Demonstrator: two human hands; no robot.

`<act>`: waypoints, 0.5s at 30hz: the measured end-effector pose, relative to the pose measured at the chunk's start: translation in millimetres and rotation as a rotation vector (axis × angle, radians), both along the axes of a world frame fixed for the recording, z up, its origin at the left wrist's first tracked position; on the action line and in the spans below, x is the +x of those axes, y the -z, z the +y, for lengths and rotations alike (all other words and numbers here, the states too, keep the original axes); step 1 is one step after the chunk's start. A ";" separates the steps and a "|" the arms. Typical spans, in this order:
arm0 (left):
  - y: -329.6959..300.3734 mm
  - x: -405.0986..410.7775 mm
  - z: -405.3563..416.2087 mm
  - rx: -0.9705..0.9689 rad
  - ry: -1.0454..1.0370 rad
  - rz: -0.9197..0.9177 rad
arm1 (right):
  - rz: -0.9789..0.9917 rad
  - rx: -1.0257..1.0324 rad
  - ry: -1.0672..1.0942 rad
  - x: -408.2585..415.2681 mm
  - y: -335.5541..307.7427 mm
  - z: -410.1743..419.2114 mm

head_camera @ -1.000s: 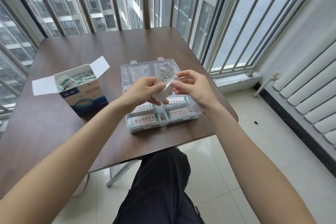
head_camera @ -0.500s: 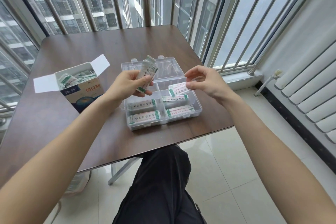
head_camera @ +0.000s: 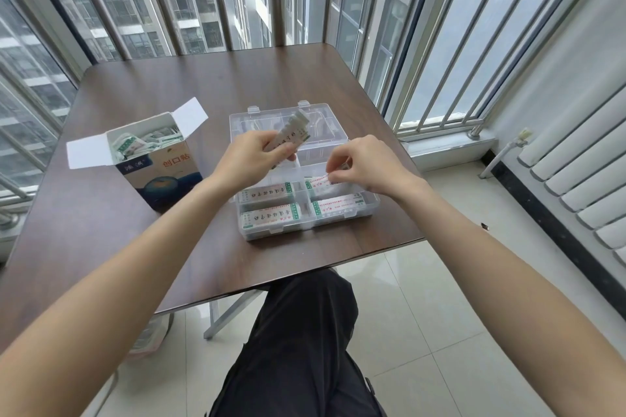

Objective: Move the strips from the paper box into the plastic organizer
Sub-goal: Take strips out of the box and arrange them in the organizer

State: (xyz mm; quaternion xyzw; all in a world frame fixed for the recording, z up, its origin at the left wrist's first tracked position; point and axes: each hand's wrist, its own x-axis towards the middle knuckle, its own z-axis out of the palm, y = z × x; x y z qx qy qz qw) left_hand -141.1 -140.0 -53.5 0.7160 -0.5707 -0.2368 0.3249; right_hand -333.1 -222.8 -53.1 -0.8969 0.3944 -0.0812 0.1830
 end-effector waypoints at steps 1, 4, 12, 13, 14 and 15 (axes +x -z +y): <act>0.1 -1.1 -1.2 0.017 0.018 0.014 | 0.045 -0.044 -0.009 0.8 -0.9 1.6; 2.3 -1.5 -4.0 0.061 0.059 0.067 | 0.148 -0.155 -0.026 3.1 -4.4 4.8; 3.9 1.7 0.1 0.089 0.108 0.149 | 0.255 -0.257 -0.091 4.5 -11.2 19.3; 2.8 2.3 1.1 0.081 0.111 0.170 | 0.237 -0.265 -0.079 2.8 -11.4 20.9; 1.3 2.5 1.4 0.072 0.115 0.198 | 0.203 -0.270 -0.058 0.9 -11.6 21.7; -0.2 2.0 1.2 0.070 0.121 0.225 | 0.147 -0.271 -0.027 -1.3 -11.3 21.5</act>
